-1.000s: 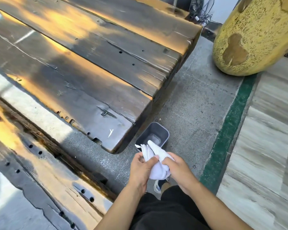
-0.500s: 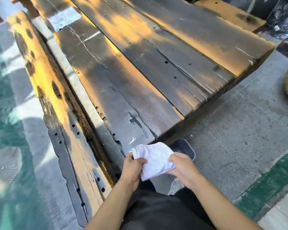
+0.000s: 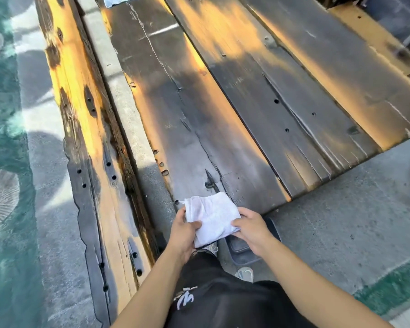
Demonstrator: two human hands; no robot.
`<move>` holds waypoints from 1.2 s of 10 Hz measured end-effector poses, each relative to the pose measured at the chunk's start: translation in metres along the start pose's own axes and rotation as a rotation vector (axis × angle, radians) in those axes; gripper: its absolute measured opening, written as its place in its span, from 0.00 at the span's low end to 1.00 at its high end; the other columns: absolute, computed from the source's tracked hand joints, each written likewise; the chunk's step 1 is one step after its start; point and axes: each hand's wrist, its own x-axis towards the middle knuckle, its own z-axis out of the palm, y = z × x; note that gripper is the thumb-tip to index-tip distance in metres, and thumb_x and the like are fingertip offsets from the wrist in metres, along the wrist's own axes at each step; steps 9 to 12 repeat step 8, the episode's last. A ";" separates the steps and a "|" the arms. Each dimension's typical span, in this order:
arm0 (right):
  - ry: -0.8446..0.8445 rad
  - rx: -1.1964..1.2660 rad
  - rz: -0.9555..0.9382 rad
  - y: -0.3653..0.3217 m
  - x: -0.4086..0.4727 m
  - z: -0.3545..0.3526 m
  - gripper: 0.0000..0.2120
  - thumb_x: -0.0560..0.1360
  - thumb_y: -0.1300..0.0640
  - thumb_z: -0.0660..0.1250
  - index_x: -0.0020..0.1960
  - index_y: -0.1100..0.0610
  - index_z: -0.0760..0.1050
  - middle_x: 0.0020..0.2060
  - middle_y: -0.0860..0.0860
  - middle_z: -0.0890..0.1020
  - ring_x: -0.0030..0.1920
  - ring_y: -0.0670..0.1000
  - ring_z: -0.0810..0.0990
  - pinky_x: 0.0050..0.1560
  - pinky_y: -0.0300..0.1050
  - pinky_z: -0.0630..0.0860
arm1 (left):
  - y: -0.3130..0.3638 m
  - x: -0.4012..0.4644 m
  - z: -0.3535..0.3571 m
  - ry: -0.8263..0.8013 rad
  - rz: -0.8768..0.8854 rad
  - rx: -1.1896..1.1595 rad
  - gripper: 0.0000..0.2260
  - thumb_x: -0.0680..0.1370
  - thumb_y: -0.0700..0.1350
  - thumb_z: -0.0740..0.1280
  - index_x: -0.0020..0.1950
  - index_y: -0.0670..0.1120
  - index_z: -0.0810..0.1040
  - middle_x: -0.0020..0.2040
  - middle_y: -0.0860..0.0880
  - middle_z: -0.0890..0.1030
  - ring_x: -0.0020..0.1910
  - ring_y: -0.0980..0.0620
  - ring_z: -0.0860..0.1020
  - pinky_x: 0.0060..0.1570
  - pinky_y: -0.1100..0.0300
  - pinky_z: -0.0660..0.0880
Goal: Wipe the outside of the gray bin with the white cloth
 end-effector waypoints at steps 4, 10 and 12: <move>0.166 -0.157 0.184 0.004 0.049 0.028 0.13 0.77 0.69 0.63 0.59 0.57 0.76 0.52 0.55 0.82 0.55 0.58 0.82 0.55 0.55 0.80 | -0.003 0.057 -0.031 0.084 -0.286 0.275 0.07 0.78 0.31 0.66 0.53 0.40 0.72 0.41 0.39 0.82 0.32 0.44 0.80 0.30 0.53 0.83; 0.218 -0.333 0.144 0.019 0.033 0.004 0.08 0.77 0.63 0.64 0.51 0.59 0.81 0.41 0.51 0.81 0.44 0.51 0.77 0.48 0.49 0.76 | -0.027 0.046 -0.037 -0.015 -0.230 0.591 0.04 0.78 0.38 0.67 0.50 0.42 0.74 0.40 0.43 0.84 0.36 0.46 0.82 0.46 0.49 0.83; 0.218 -0.333 0.144 0.019 0.033 0.004 0.08 0.77 0.63 0.64 0.51 0.59 0.81 0.41 0.51 0.81 0.44 0.51 0.77 0.48 0.49 0.76 | -0.027 0.046 -0.037 -0.015 -0.230 0.591 0.04 0.78 0.38 0.67 0.50 0.42 0.74 0.40 0.43 0.84 0.36 0.46 0.82 0.46 0.49 0.83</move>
